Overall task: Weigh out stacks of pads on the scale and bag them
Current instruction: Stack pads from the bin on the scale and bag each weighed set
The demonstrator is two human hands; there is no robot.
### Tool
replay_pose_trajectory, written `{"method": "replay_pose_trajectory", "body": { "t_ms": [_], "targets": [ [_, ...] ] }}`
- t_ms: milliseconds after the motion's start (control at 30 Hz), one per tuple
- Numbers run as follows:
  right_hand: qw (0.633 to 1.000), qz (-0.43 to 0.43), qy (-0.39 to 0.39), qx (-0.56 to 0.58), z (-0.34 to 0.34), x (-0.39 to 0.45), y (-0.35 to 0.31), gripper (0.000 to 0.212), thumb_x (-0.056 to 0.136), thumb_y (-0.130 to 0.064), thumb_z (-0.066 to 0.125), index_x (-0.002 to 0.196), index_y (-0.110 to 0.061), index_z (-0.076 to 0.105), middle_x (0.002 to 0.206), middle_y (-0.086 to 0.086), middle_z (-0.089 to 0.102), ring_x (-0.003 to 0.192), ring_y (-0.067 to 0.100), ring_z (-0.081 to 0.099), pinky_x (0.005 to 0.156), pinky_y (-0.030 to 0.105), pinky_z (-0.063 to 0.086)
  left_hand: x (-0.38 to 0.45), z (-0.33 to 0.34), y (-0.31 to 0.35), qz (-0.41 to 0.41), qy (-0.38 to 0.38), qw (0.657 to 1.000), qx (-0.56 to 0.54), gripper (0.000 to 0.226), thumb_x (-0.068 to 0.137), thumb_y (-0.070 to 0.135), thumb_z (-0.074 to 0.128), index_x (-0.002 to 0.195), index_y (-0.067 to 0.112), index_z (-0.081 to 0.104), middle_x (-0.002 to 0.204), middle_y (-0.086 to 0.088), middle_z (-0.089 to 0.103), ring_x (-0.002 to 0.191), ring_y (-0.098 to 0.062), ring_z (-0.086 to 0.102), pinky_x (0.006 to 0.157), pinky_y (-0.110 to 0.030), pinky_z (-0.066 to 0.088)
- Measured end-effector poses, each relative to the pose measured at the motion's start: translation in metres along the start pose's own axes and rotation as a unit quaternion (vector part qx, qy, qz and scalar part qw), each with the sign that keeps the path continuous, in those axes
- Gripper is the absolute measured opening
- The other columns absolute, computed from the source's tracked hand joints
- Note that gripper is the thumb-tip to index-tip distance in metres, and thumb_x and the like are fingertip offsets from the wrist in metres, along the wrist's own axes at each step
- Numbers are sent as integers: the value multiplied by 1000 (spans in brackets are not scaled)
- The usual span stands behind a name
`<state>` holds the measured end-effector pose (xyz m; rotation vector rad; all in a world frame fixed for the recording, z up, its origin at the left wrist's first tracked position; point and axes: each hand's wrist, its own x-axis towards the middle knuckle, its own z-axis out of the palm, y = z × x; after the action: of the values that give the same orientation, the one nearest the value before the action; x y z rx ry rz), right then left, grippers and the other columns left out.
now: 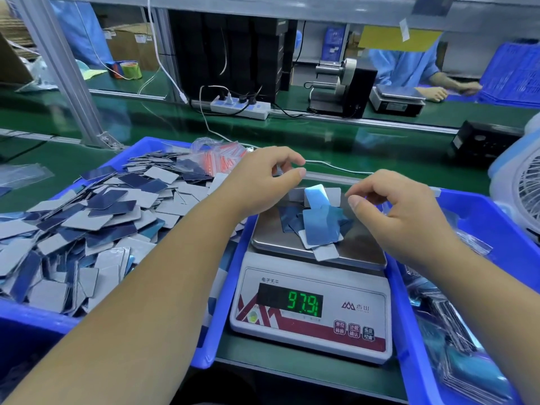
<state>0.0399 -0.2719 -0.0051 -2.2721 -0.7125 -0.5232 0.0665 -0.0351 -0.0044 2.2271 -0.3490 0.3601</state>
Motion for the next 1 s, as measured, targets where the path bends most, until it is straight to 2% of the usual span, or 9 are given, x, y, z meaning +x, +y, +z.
{"method": "replay_pose_trajectory", "body": {
  "t_ms": [133,233,367,467,567,700,767,900,1000],
  "targets": [
    [1000,-9,-19,-13,0,0,3,19,87,-10,65,82,-28,65,80,-12,61,79,15,56,73,39,49,0,1,0,-6,-5,1000,4,20,96,32,60,114,30,69,92,16,61,90,0,54,78,-14,43],
    [999,-18,-19,-19,0,0,3,17,86,-15,64,81,-32,64,77,-17,57,75,6,53,68,31,44,0,1,0,-8,-8,1000,10,18,96,33,60,111,33,69,91,18,61,91,2,53,69,-4,40],
    [998,-32,-34,-33,1,-2,0,8,82,-24,61,86,-28,67,81,-20,57,79,0,53,70,19,40,1,5,-2,-16,-37,999,22,8,95,42,60,96,42,68,90,18,66,87,-3,57,70,-13,44],
    [994,-56,-83,-52,1,-3,-4,25,81,-27,63,103,-20,73,103,-10,64,98,9,55,86,24,43,0,10,-2,-23,-56,998,20,7,92,47,64,88,43,69,86,34,66,85,2,59,73,-17,48],
    [985,-86,-130,-74,2,-4,-8,33,82,-29,65,112,-20,74,117,-8,64,102,19,52,91,29,41,2,17,0,-15,-63,998,4,9,88,42,71,84,36,76,80,25,71,79,2,62,65,-13,47],
    [976,-100,-170,-95,2,-5,-8,30,84,-35,62,109,-25,76,119,-12,64,97,19,48,87,29,43,3,19,2,-9,-80,997,-20,13,85,33,77,75,41,73,73,30,68,70,12,60,61,-2,40],
    [976,-100,-168,-93,3,-4,-7,29,84,-36,62,107,-26,77,117,-14,65,96,18,48,86,28,43,4,19,2,-12,-75,997,-27,18,85,31,77,72,42,71,71,31,67,69,12,60,61,-3,41],
    [977,-85,-178,-76,3,-5,-5,28,84,-38,62,104,-26,78,110,-19,67,95,15,49,83,32,48,6,17,2,-31,-31,995,-89,11,88,28,75,77,26,74,65,20,66,61,6,57,61,-9,46],
    [979,-80,-176,-57,3,-6,-3,26,84,-36,64,104,-26,78,108,-20,67,95,13,50,83,31,48,8,13,2,-58,-4,989,-134,14,90,26,73,76,23,72,61,17,63,59,2,54,59,-10,45]
  ]
}}
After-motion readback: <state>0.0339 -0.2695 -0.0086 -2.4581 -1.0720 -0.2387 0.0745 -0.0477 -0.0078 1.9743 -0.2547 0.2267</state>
